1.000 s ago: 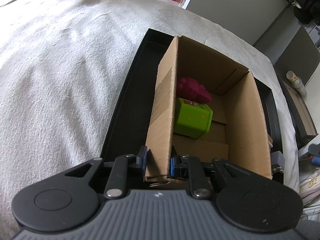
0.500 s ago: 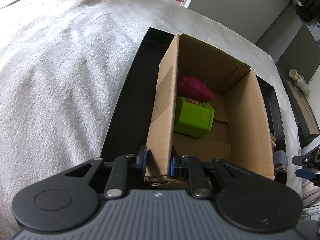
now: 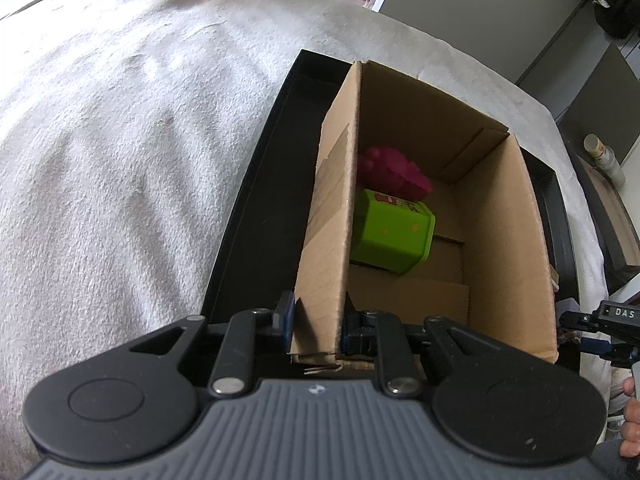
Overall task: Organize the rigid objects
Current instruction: 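Grasp the lavender block with the right gripper and lift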
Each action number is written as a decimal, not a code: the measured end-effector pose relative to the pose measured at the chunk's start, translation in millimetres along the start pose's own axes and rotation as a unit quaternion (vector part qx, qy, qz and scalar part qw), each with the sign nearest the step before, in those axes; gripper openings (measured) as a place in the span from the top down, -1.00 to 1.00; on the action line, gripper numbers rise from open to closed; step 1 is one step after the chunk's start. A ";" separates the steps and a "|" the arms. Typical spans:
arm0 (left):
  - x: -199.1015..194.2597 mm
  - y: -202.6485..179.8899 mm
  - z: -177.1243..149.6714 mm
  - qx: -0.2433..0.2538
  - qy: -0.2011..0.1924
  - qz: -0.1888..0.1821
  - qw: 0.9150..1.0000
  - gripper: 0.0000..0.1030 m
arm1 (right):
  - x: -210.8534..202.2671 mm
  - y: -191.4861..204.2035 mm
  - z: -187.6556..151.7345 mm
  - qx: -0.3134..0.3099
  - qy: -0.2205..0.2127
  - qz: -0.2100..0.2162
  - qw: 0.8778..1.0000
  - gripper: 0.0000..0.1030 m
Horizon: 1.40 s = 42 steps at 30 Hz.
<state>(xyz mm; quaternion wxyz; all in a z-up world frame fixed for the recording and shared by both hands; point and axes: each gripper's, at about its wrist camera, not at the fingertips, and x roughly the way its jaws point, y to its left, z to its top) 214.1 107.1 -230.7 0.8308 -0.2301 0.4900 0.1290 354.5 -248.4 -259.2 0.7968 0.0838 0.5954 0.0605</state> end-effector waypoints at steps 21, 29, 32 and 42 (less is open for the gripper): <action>3.5 2.2 0.6 0.002 0.003 0.005 1.000 0.61 | 4.6 9.9 6.4 -0.057 -0.004 -0.032 0.998 0.15; 2.2 0.5 0.5 0.000 0.005 0.005 1.000 0.61 | -27.0 21.4 7.7 -0.071 -0.028 -0.022 0.997 0.15; -0.5 1.6 0.2 -0.002 0.003 0.008 1.000 0.61 | -41.4 29.0 9.2 -0.082 -0.039 -0.017 0.996 0.15; -11.7 0.9 -0.4 0.005 -0.011 -0.002 1.000 0.61 | -79.3 67.6 11.0 -0.126 -0.078 -0.008 0.989 0.15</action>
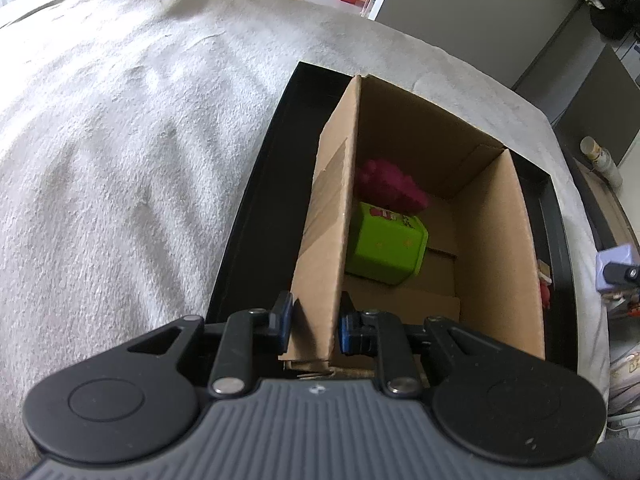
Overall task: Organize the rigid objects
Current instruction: 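Grasp the lavender block with the right gripper and lift, then carry the lavender block over the box and release it inside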
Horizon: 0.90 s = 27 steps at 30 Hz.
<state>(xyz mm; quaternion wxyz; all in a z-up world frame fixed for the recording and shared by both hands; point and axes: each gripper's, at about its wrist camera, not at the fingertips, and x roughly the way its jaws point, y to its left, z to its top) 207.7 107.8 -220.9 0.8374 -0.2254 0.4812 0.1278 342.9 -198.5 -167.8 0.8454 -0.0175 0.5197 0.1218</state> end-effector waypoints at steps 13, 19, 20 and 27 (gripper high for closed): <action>-3.5 5.1 -1.6 -0.011 0.005 -0.016 1.000 0.61 | -27.7 45.2 14.5 -0.040 -0.029 0.026 0.998 0.15; -3.4 4.7 -1.2 -0.012 0.007 -0.018 1.000 0.61 | -23.5 67.1 21.8 -0.056 -0.026 0.039 0.997 0.15; -2.9 4.5 -1.5 -0.012 0.008 -0.020 1.000 0.60 | -22.3 71.3 22.7 -0.059 -0.025 0.041 0.997 0.15; 0.9 7.5 -3.1 -0.017 0.016 -0.034 0.999 0.60 | -7.3 107.3 26.6 -0.082 -0.013 0.061 0.995 0.15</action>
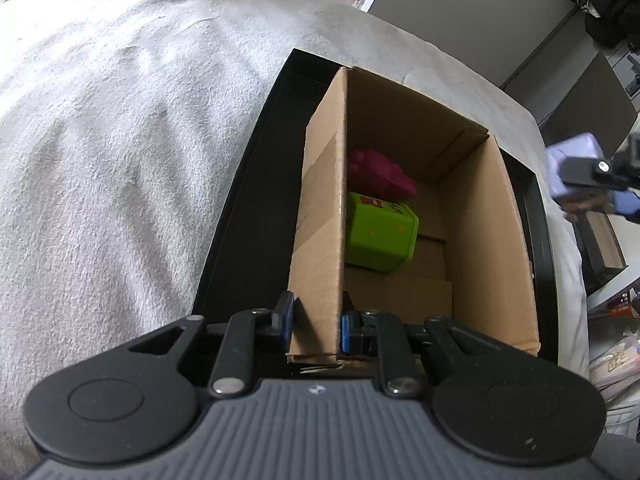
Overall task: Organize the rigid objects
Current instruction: 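Carry the lavender block over the box and release it inside, then move the right gripper back to the brown monkey figure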
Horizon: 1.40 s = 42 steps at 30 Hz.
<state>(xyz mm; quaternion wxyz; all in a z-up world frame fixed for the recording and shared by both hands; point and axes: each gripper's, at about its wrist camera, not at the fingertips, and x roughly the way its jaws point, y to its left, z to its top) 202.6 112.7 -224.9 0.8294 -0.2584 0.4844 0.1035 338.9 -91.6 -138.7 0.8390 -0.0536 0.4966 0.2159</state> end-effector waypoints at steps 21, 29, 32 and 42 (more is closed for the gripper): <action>-1.8 2.2 3.8 -0.006 -0.005 -0.010 1.000 0.53 | 34.8 31.0 8.2 -0.033 0.010 0.002 0.999 0.11; -2.1 2.4 5.5 -0.013 -0.005 -0.008 1.000 0.55 | 11.8 6.3 3.8 -0.013 0.004 0.006 1.000 0.10; -3.3 0.5 4.6 -0.010 -0.007 -0.006 1.000 0.55 | 5.1 -6.6 0.4 -0.002 0.004 0.004 1.000 0.08; -3.2 1.5 4.2 -0.010 -0.007 -0.005 1.000 0.55 | -0.1 -45.3 -21.6 0.035 0.018 -0.010 0.999 0.07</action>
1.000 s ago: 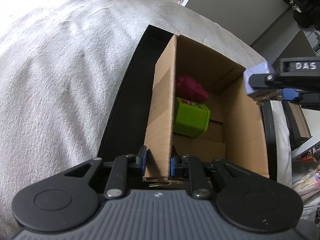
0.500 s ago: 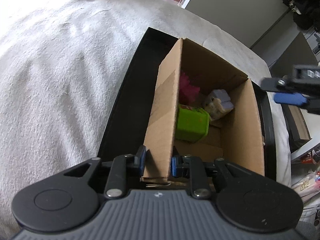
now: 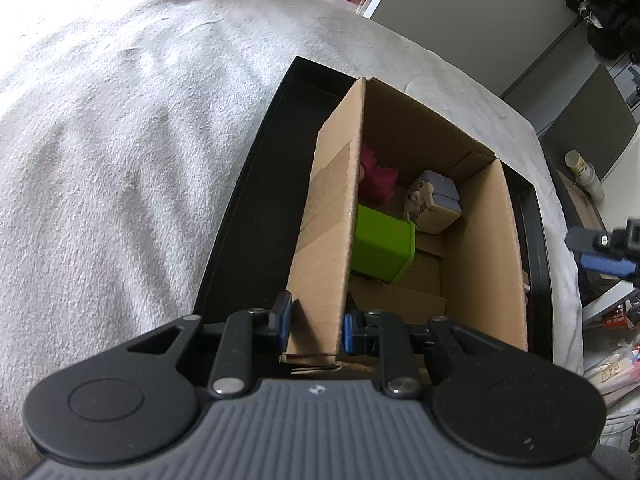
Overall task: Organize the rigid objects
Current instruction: 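Move the right gripper back to the brown monkey figure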
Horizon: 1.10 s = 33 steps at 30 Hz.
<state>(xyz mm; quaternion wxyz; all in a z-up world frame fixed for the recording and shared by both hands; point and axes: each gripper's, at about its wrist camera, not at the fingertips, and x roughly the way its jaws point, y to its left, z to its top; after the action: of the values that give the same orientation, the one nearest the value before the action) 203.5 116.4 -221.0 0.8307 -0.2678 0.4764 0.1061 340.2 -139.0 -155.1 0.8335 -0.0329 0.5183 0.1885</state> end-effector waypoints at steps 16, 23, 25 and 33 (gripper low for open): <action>1.2 -1.2 -0.7 0.003 0.000 0.006 1.000 0.56 | 15.0 -37.8 -32.1 0.043 0.035 -0.003 0.998 0.01; 2.0 -1.9 -1.2 0.004 0.000 0.008 1.000 0.56 | 31.0 -47.4 -47.8 0.064 0.058 0.001 0.996 0.01; 2.2 -1.8 -0.9 0.005 0.001 0.008 1.000 0.56 | 36.0 -49.5 -52.1 0.071 0.065 0.002 0.995 0.01; 2.8 -1.8 -0.4 0.004 0.002 0.008 1.000 0.55 | 61.0 -56.4 -63.1 0.086 0.088 -0.007 0.992 0.01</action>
<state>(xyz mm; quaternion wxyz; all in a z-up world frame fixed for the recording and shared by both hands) 205.4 114.5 -222.9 0.8299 -0.2612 0.4804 0.1106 330.1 -190.0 -245.5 0.7855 0.0187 0.6039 0.1337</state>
